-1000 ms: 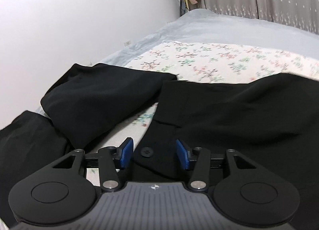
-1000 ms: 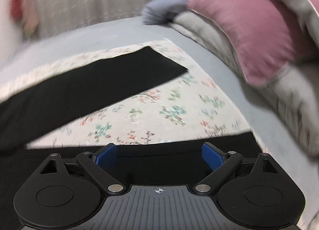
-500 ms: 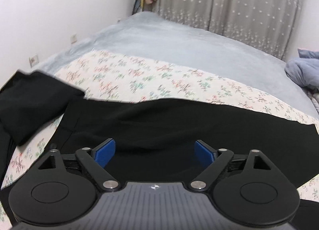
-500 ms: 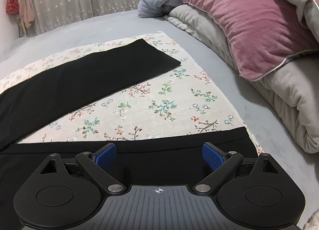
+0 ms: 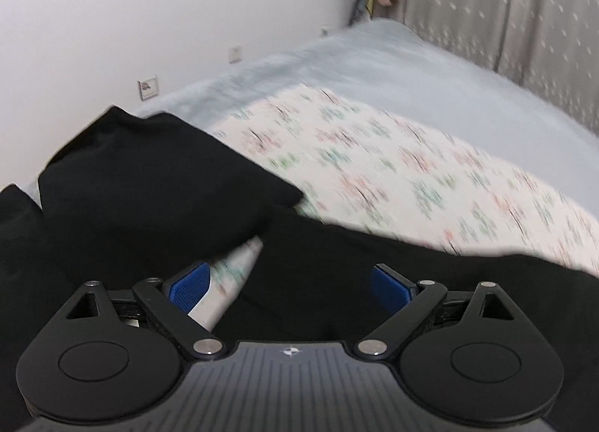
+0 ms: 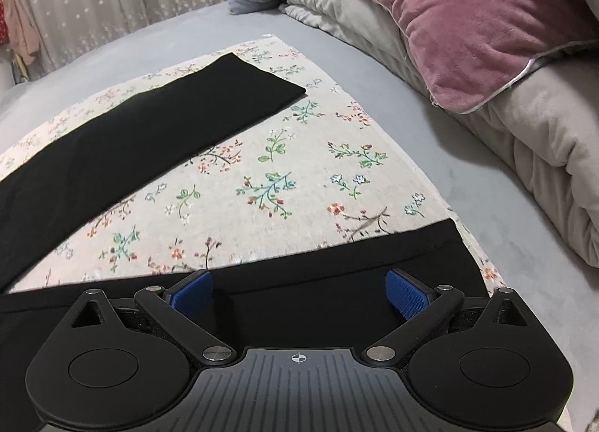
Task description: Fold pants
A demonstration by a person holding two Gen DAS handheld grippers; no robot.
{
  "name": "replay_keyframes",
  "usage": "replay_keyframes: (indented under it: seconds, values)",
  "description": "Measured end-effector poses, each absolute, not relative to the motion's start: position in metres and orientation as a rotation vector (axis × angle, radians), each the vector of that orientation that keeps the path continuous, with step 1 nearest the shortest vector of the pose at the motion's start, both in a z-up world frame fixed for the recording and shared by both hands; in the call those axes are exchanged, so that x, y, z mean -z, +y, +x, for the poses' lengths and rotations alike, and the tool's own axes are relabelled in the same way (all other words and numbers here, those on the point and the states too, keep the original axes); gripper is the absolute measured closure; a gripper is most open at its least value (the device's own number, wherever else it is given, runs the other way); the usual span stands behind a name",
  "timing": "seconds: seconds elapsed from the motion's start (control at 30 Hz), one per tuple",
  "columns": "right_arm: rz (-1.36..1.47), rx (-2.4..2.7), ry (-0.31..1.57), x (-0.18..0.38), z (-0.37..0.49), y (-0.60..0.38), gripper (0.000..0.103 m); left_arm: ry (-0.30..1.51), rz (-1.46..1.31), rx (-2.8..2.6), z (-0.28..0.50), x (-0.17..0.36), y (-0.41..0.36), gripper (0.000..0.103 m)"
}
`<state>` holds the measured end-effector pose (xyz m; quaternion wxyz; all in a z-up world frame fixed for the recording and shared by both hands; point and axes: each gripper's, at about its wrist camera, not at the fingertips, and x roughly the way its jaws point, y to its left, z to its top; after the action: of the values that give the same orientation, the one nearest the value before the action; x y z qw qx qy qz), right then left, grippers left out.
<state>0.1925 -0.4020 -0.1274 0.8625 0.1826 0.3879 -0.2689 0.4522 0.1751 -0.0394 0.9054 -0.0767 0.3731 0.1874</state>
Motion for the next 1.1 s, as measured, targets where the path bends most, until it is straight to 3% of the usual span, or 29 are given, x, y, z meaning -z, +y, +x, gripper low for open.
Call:
replay_keyframes:
  seconds: [0.37,0.5,0.6,0.7,0.93,1.1]
  values:
    - [0.288,0.591,0.82,0.137,0.218,-0.402,0.003,0.848,0.114,-0.378,0.503,0.089,0.161,0.006]
    - [0.271,0.596,0.814,0.139,0.22,-0.404,0.003,0.846,0.06,-0.42,0.505,0.109,0.158,0.071]
    - [0.281,0.598,0.805,0.139,0.223,-0.41,0.003,0.805,0.14,-0.46,0.509,0.112,0.143,0.082]
    - [0.329,0.601,0.776,0.135,0.226,-0.419,0.003,0.764,-0.029,-0.512,0.511,0.103,0.163,0.083]
    - [0.381,0.639,0.635,0.117,0.254,-0.461,0.005,0.737,-0.005,-0.473,0.517,0.1,0.161,0.083]
    - [0.343,0.635,0.625,0.113,0.321,-0.505,0.008,0.806,-0.112,-0.428,0.528,0.09,0.185,0.072]
